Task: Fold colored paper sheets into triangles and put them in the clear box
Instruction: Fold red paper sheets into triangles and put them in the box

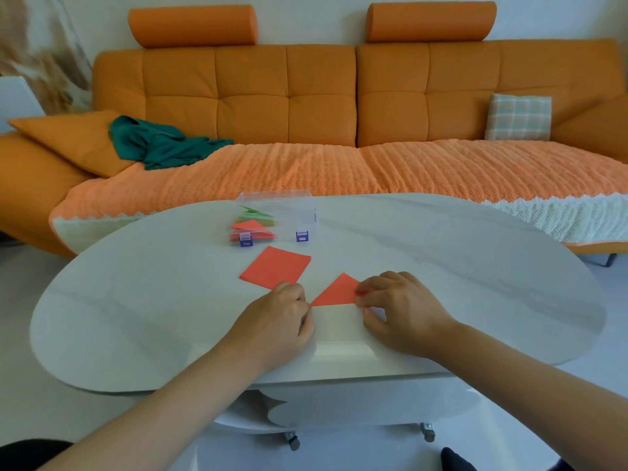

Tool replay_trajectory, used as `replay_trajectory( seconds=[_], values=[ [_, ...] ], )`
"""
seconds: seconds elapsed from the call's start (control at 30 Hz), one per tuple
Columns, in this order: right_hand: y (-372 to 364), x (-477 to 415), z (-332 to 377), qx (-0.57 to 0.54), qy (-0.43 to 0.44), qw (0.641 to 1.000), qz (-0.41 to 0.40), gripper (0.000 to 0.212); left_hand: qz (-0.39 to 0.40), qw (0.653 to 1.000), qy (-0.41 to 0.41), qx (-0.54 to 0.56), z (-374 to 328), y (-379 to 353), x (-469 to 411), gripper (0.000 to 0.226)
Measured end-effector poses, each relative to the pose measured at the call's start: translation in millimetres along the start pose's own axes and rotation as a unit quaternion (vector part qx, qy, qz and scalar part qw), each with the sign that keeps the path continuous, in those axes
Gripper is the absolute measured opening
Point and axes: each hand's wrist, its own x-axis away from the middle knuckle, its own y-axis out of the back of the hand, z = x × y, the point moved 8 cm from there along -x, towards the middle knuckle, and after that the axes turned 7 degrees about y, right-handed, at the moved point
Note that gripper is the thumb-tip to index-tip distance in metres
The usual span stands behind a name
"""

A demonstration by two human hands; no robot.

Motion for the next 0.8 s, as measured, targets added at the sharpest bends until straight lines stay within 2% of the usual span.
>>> replay_trajectory(
  seconds=[0.1, 0.2, 0.27, 0.33, 0.43, 0.5, 0.57, 0.8],
  values=[
    [-1.1, -1.6, 0.2, -0.003, -0.006, 1.0, 0.005, 0.029, -0.001, 1.0, 0.005, -0.003, 0.9, 0.8, 2.5, 0.032],
    [-4.7, -4.8, -1.0, -0.012, -0.02, 1.0, 0.012, 0.027, -0.07, 0.997, 0.022, 0.0, 6.1, 13.9, 3.7, 0.038],
    [-9.5, -7.9, 1.4, -0.019, -0.022, 0.999, 0.016, 0.03, -0.098, 0.995, 0.013, 0.017, 6.2, 20.7, 3.2, 0.033],
    [-14.3, -12.3, 6.8, -0.028, -0.019, 0.999, 0.017, 0.033, -0.084, 0.996, -0.034, 0.021, -5.2, 20.4, 0.5, 0.032],
    [-18.9, -18.5, 16.9, -0.039, -0.006, 0.999, 0.012, 0.034, -0.002, 0.996, -0.076, 0.041, -21.3, 6.3, -2.9, 0.041],
    [-21.4, -20.2, 20.5, -0.044, 0.0, 0.999, 0.014, 0.033, 0.041, 0.995, -0.054, 0.069, -19.5, -5.9, -3.0, 0.04],
    [-21.7, -20.2, 21.4, -0.044, 0.001, 0.999, 0.019, 0.036, 0.041, 0.996, -0.038, 0.073, -14.3, -11.0, -4.1, 0.038],
    [-14.1, -13.8, 9.5, 0.014, -0.02, 0.998, 0.058, 0.044, 0.061, 0.998, -0.031, 0.0, -14.9, -16.1, -10.0, 0.049]
  ],
)
